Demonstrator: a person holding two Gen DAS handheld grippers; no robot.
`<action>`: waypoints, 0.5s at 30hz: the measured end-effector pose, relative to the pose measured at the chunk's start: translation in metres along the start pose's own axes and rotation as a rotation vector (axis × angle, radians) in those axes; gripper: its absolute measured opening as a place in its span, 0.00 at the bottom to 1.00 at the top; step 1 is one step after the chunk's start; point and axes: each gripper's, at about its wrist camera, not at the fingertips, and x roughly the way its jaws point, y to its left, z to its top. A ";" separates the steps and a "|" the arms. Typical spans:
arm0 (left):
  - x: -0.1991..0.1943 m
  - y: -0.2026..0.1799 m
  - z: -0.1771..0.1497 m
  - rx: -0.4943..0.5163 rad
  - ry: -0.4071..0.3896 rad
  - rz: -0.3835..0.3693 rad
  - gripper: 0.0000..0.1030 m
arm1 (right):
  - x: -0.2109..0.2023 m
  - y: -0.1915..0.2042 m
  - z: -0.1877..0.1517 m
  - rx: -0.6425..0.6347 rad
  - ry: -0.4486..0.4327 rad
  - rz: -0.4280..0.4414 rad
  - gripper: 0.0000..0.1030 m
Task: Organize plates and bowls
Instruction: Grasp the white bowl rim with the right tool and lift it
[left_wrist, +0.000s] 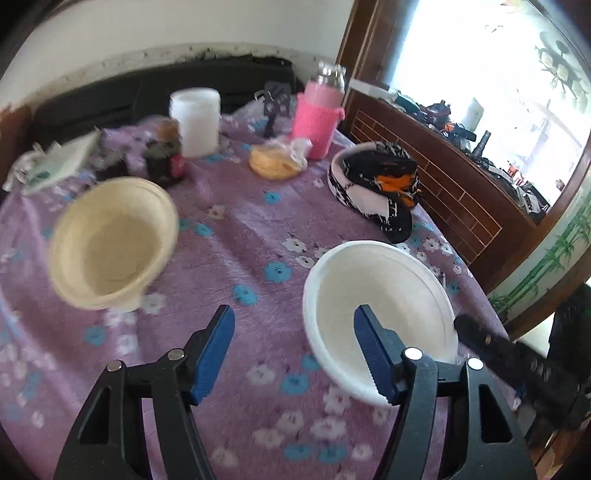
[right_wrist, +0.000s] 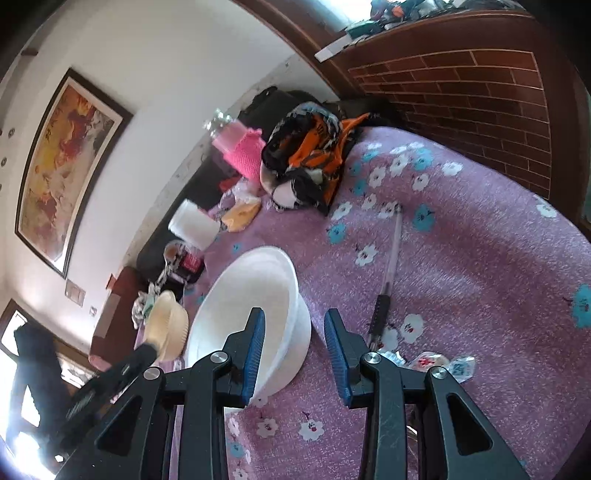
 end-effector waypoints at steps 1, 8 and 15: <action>0.010 -0.001 0.002 -0.001 0.020 -0.021 0.60 | 0.003 0.001 -0.001 -0.006 0.014 -0.007 0.35; 0.039 -0.015 -0.006 0.043 0.061 -0.014 0.10 | 0.016 0.007 -0.007 -0.055 0.046 -0.025 0.12; 0.000 -0.015 -0.009 0.079 -0.014 0.038 0.10 | 0.010 0.020 -0.013 -0.110 0.032 0.014 0.11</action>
